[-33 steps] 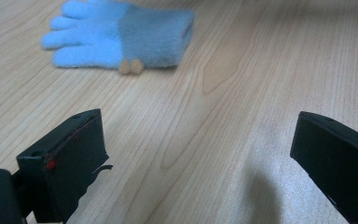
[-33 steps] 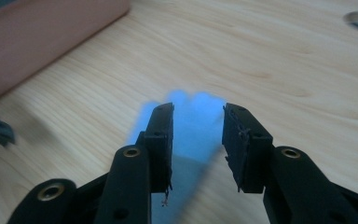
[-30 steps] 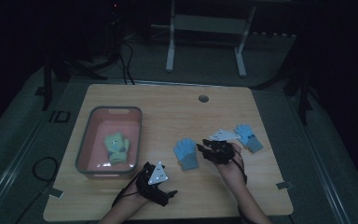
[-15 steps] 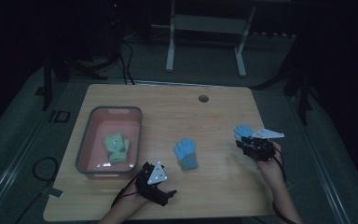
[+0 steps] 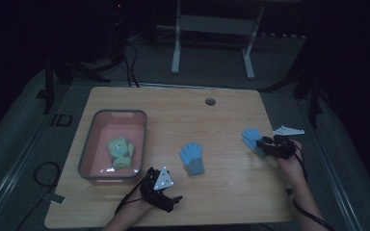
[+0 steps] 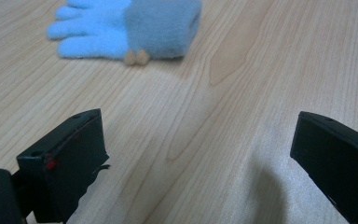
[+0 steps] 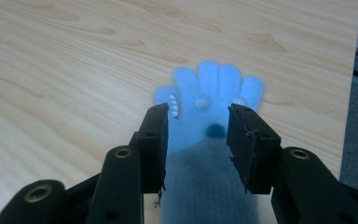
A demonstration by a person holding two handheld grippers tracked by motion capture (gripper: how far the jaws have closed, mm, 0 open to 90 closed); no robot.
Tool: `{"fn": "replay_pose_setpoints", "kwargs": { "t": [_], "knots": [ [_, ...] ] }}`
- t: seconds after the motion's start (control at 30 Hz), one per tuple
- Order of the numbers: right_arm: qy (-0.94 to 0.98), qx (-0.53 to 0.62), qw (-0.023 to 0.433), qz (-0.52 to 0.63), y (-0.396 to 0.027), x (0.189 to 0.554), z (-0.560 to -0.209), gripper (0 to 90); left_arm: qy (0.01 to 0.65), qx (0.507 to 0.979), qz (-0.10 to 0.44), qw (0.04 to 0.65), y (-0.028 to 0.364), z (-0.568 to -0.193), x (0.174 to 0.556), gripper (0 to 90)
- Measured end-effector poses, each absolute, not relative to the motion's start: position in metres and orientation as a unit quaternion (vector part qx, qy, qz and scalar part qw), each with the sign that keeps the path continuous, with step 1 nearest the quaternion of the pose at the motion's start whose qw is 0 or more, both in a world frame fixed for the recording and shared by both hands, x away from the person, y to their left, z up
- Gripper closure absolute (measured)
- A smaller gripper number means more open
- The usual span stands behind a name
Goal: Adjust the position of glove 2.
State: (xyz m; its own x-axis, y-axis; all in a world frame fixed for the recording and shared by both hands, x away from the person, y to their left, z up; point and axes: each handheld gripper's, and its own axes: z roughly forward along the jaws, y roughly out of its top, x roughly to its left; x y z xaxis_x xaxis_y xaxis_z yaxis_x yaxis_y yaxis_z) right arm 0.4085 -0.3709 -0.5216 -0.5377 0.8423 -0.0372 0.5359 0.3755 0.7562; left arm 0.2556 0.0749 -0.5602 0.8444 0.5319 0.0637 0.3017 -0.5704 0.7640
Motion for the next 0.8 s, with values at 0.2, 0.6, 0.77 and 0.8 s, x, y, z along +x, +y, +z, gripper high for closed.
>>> {"fn": "replay_pose_setpoints", "kwargs": {
  "t": [0.2, 0.6, 0.77, 0.8],
  "knots": [
    [0.808, 0.429, 0.199, 0.351, -0.369, 0.421, -0.536, 58.4, 0.238, 0.874, 0.143, 0.398, 0.075, -0.56, 0.255, 3.6],
    [0.794, 0.465, 0.204, 0.335, -0.371, 0.43, -0.548, 78.4, 0.232, 0.876, 0.148, 0.396, 0.075, -0.56, 0.254, 3.6],
    [0.766, 0.513, 0.218, 0.32, -0.358, 0.424, -0.544, 86.0, 0.233, 0.876, 0.146, 0.397, 0.075, -0.559, 0.254, 3.6],
    [0.76, 0.519, 0.217, 0.324, -0.353, 0.421, -0.541, 86.3, 0.234, 0.877, 0.145, 0.393, 0.076, -0.558, 0.254, 3.6]
  ]
}}
